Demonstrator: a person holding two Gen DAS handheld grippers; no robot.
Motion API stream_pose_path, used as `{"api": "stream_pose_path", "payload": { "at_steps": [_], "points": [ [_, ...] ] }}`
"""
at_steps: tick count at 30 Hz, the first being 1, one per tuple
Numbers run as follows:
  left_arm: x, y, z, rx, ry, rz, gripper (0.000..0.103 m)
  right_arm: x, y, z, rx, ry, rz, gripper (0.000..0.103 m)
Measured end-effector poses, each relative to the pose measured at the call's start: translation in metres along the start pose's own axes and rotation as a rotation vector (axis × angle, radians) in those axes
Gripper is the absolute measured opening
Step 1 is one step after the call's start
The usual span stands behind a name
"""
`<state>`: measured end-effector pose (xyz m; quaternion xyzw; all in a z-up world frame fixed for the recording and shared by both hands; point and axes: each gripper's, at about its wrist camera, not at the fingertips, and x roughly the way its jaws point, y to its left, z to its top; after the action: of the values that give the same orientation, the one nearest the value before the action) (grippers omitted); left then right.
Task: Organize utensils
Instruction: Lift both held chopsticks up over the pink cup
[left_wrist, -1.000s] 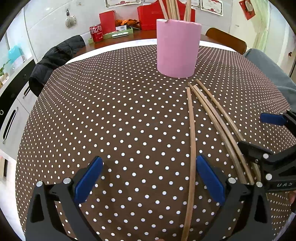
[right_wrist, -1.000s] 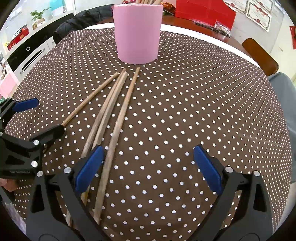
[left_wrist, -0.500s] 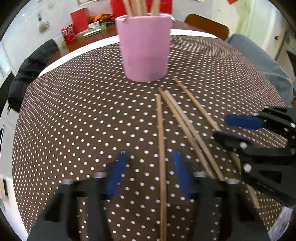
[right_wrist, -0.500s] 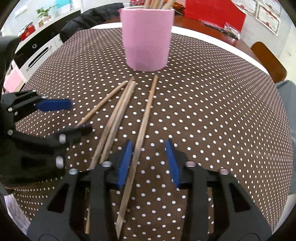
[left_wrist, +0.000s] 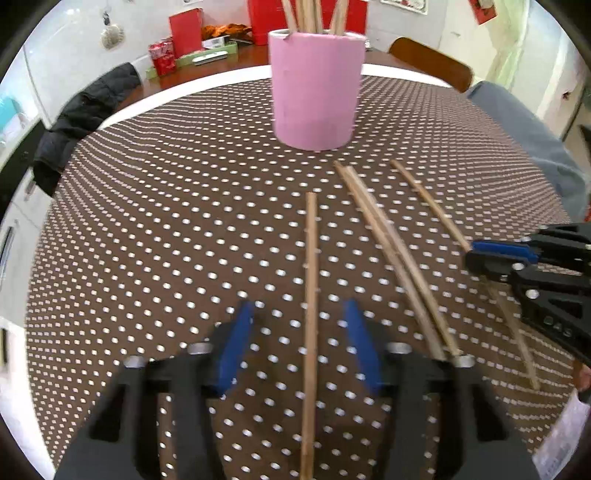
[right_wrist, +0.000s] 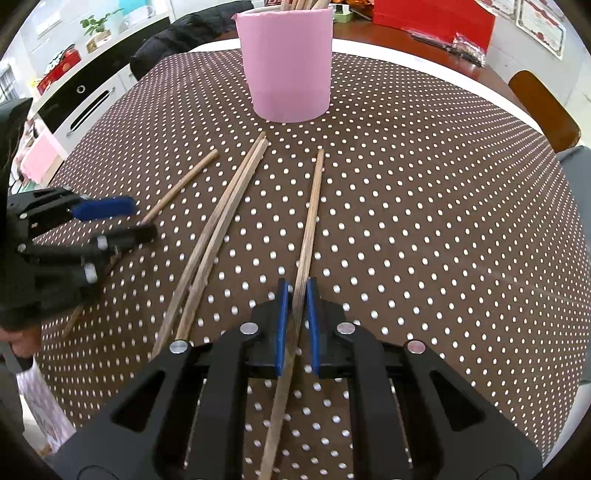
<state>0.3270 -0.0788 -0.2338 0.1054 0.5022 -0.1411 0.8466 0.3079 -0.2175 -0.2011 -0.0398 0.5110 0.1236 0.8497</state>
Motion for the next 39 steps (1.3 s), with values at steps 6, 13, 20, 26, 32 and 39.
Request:
{"api": "stream_pose_path", "payload": {
  "at_steps": [6,13,20,26,32,39],
  "points": [
    [-0.002,-0.001,0.003,0.059,0.004,-0.033,0.039,0.002,0.012,0.000,-0.014,0.002,-0.041,0.011],
    [-0.017,-0.006,-0.012,0.071,-0.019,-0.077,0.005,-0.006,0.009,-0.020,0.029,-0.040,0.076,0.006],
    [-0.069,0.016,-0.021,-0.074,-0.222,-0.154,0.005,-0.040,-0.015,-0.033,0.128,-0.218,0.185,0.006],
    [-0.121,0.018,-0.014,-0.172,-0.469,-0.190,0.005,-0.072,-0.017,-0.029,0.154,-0.415,0.242,0.006],
    [-0.156,0.016,0.010,-0.199,-0.648,-0.217,0.005,-0.109,-0.019,-0.011,0.158,-0.617,0.265,0.006],
    [-0.171,0.028,0.058,-0.187,-0.772,-0.215,0.005,-0.134,-0.006,0.043,0.115,-0.772,0.259,0.006]
  ]
}}
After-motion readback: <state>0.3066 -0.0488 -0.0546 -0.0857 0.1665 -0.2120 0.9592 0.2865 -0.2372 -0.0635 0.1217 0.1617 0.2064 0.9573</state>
